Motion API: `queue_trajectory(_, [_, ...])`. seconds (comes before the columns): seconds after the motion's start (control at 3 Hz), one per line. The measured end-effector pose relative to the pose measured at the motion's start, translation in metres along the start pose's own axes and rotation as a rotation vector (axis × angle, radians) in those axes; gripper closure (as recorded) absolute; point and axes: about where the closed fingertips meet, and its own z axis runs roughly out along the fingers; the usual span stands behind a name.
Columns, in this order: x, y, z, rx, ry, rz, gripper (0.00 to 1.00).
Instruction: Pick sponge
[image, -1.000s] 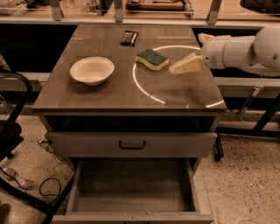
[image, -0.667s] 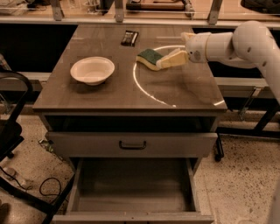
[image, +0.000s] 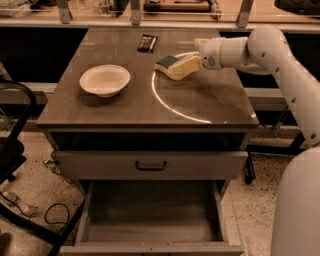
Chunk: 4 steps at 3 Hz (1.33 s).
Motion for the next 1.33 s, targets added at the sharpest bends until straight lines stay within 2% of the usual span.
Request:
queue_trajectory(0.33, [0.021,0.002,0.013,0.019,0.019,0.025,0.0])
queue_trajectory(0.67, [0.043,0.009,0.021,0.023,0.026,0.051,0.16])
queue_trajectory(1.0, [0.056,0.015,0.026,0.027,0.004,0.073,0.39])
queue_trajectory(1.33, [0.05,0.014,0.025,0.027,0.004,0.073,0.62])
